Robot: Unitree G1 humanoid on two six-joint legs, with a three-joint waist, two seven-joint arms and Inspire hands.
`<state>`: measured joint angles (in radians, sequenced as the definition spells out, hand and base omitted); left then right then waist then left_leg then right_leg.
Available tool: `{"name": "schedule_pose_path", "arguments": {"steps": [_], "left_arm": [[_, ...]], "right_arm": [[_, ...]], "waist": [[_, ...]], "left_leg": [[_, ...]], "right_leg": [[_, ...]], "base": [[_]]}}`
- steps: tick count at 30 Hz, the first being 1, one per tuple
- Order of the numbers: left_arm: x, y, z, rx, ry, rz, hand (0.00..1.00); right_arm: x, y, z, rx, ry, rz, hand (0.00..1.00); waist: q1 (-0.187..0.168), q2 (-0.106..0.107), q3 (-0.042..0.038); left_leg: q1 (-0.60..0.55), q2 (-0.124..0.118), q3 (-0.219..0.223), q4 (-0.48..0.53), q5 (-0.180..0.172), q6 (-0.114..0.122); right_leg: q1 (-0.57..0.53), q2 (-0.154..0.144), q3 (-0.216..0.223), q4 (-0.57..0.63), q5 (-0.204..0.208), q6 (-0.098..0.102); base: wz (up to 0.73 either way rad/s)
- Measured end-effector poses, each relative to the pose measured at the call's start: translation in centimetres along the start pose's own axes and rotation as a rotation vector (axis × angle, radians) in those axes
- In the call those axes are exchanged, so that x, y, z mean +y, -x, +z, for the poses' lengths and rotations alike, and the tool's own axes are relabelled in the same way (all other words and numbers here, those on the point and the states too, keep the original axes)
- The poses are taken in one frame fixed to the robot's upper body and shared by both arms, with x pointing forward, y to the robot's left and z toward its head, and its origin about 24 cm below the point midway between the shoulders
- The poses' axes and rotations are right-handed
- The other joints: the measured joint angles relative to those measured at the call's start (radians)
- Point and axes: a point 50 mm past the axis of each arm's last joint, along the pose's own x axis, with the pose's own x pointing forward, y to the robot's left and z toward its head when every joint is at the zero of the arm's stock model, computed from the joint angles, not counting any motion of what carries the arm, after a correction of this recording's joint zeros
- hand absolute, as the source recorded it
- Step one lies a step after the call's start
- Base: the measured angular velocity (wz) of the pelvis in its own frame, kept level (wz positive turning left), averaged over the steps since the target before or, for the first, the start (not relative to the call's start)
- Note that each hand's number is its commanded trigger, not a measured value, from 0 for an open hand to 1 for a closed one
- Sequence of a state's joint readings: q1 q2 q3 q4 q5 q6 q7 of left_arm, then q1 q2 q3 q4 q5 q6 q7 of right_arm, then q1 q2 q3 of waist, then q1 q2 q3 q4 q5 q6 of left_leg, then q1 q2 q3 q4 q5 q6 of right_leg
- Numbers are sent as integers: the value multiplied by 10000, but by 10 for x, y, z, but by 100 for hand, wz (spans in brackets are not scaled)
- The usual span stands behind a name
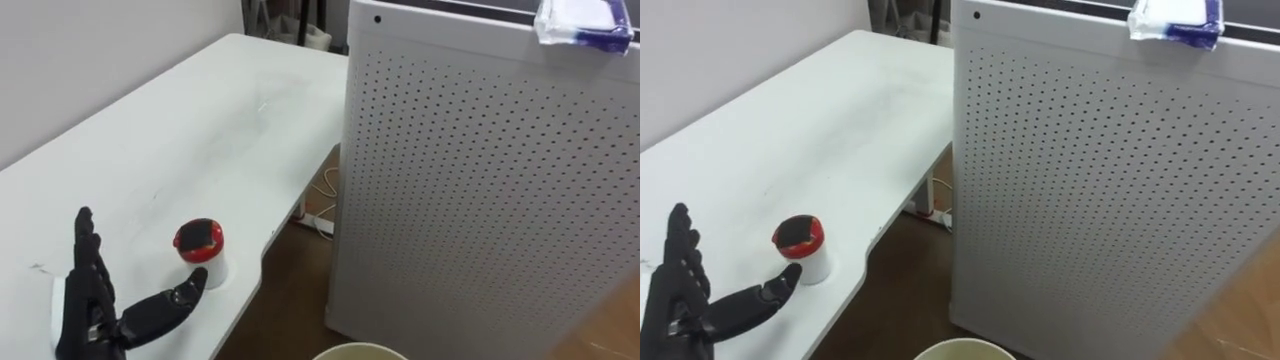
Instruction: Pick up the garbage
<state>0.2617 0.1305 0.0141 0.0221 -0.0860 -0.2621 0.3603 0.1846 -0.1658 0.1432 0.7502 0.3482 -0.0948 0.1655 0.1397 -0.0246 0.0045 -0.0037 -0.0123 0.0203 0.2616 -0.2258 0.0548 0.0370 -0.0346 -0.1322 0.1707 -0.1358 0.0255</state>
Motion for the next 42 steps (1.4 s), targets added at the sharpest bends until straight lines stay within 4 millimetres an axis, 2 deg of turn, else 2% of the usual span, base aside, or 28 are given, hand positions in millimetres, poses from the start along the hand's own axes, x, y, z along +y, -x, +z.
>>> {"name": "schedule_pose_path", "arguments": {"steps": [3,7,16,28,35,42], "left_arm": [[1,2,-4,192,-79,-29,0],[1,5,-6,296,-58,-137,0],[-2,9,-18,825,-188,-249,0],[-3,9,-25,1098,-312,-301,0],[-5,0,-22,922,-238,-248,0],[-9,-6,-16,631,-161,-60,0]], "right_arm": [[0,0,0,4,13,18,100],[1,0,0,12,65,25,100],[1,0,0,3,68,22,100],[1,0,0,64,411,92,100],[3,1,-3,188,669,359,100],[3,3,-9,341,672,351,100]], "waist": [[2,-71,-24],[-14,-174,46],[-284,-79,135],[-426,-130,119],[-533,-222,141],[-557,-222,135]], "left_leg": [[7,-1,0,-24,0,0],[8,-3,8,-21,0,0],[23,1,41,-60,-1,-1],[166,3,83,-195,2,3],[153,5,96,-183,2,2],[148,4,154,-197,1,2]], "right_leg": [[5,-9,-81,-1,0,0],[8,-11,-81,-1,1,-1],[-22,-10,-74,1,1,-1],[30,-11,-65,-1,-1,0],[13,-2,34,11,-3,0],[-18,3,69,13,-2,0]], "base": [[0],[0],[0],[-1],[-1],[-3]]}}
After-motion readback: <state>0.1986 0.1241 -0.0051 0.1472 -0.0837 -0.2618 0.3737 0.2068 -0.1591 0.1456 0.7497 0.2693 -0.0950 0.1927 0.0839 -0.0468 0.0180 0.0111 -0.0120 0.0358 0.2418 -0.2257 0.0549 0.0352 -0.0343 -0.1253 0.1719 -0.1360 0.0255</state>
